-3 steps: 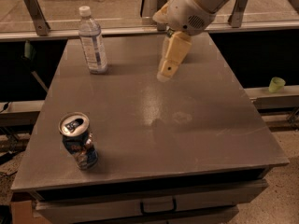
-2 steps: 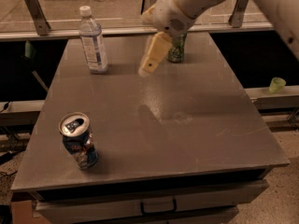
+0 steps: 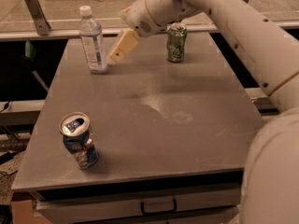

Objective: Move blue plastic bottle near redbull can

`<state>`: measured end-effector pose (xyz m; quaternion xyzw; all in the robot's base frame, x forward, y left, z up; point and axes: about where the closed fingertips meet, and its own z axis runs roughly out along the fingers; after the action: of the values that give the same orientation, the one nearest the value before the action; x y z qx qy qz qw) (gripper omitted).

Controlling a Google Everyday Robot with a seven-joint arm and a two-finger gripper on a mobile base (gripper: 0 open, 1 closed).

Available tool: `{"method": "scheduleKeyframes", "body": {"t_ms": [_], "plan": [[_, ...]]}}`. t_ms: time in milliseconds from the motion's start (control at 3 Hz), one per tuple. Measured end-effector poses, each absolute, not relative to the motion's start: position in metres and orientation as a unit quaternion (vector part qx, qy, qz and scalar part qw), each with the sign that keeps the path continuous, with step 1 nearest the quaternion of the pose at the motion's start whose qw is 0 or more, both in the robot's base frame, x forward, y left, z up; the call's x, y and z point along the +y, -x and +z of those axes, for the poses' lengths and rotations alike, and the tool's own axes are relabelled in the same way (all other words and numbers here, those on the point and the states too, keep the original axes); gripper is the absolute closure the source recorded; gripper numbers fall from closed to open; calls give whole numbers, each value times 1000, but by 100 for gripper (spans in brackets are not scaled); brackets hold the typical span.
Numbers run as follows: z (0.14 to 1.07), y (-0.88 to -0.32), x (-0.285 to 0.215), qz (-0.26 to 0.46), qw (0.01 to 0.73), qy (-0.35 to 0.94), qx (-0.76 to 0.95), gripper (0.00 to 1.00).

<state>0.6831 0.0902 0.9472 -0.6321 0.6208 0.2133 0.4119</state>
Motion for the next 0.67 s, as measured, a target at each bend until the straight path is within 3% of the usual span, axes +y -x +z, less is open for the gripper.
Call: {"method": "scheduleKeyframes", "body": {"t_ms": [667], "plan": [[933,-712,150,291,456,559,629,0]]}}
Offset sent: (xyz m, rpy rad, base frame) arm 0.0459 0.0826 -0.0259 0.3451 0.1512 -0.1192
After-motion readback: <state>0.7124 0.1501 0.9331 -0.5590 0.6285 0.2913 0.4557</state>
